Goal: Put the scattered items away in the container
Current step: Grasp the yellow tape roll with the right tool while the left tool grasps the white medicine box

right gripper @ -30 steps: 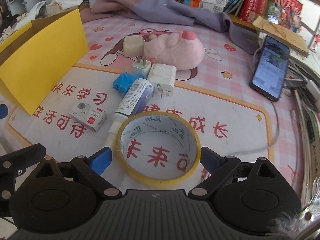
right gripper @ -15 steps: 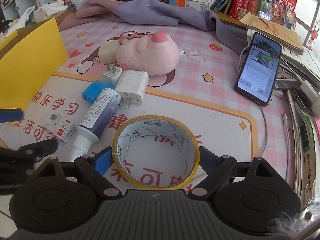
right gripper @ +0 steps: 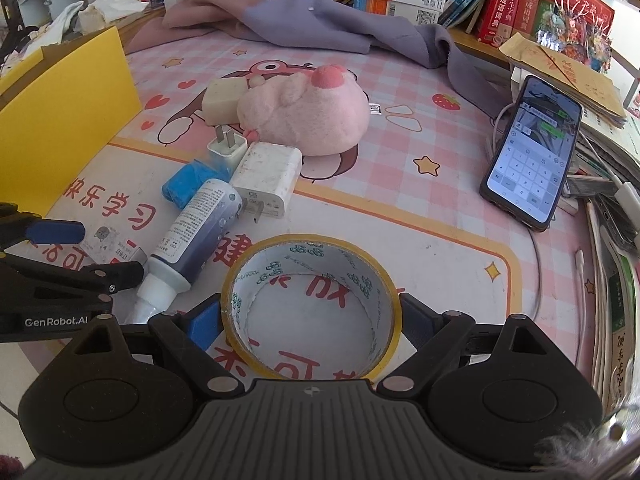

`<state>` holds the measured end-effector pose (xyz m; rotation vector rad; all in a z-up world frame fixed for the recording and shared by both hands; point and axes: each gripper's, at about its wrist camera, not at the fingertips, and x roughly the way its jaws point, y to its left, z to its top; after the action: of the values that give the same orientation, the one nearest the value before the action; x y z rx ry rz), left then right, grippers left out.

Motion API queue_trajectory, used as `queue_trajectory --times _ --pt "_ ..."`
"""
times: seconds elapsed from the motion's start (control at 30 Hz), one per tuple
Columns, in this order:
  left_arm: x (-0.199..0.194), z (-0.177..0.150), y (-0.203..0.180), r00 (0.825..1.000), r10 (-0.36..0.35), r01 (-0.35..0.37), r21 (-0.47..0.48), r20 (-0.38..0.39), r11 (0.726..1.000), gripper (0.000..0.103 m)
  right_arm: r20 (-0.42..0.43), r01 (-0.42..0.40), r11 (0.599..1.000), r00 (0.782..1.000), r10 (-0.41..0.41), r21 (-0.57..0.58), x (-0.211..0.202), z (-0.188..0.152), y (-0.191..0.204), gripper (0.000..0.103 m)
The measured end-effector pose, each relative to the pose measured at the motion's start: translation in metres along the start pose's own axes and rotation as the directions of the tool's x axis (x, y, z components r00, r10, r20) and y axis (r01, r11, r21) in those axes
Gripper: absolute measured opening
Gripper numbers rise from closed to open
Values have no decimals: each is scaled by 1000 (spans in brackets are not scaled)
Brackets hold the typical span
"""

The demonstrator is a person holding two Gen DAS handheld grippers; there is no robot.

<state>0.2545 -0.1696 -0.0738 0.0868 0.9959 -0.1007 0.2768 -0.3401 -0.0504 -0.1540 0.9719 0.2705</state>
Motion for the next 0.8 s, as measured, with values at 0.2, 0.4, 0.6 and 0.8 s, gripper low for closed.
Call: queue_trajectory --times 0.2,0.4,0.6,0.8 --pt "1 1 -1 1000 -6 6 5 -5 1000 70 -15 -5 1000 1000 5 6 3 1 -1 90" --pt "2 4 -5 1000 -21 21 9 -2 1000 54 -30 -7 1000 1000 8 18 6 0 -1 88" --pt "-3 5 -7 1000 -8 7 12 14 1000 52 2 -5 1000 1000 5 28 -1 -2 -6 88" --pt "-25 6 -8 997 -22 21 15 71 1000 52 44 -2 1000 999 2 12 -15 -2 -7 88"
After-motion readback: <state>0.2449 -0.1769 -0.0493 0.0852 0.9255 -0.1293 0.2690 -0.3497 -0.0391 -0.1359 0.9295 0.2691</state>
